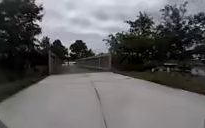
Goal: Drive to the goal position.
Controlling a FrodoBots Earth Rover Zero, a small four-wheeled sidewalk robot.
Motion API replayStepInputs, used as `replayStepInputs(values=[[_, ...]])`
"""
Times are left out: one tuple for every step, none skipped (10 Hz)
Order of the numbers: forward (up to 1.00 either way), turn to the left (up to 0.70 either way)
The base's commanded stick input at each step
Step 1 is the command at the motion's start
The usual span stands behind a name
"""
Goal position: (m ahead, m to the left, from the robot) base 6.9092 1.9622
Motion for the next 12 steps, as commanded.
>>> replayStepInputs(values=[[0.85, 0.34], [0.85, 0.34], [0.85, 0.32], [0.85, 0.05], [0.85, 0.01], [0.85, 0.33], [0.85, 0.34], [0.85, 0.34], [0.85, 0.34], [0.85, 0.34], [0.85, 0.34], [0.85, 0.34]])
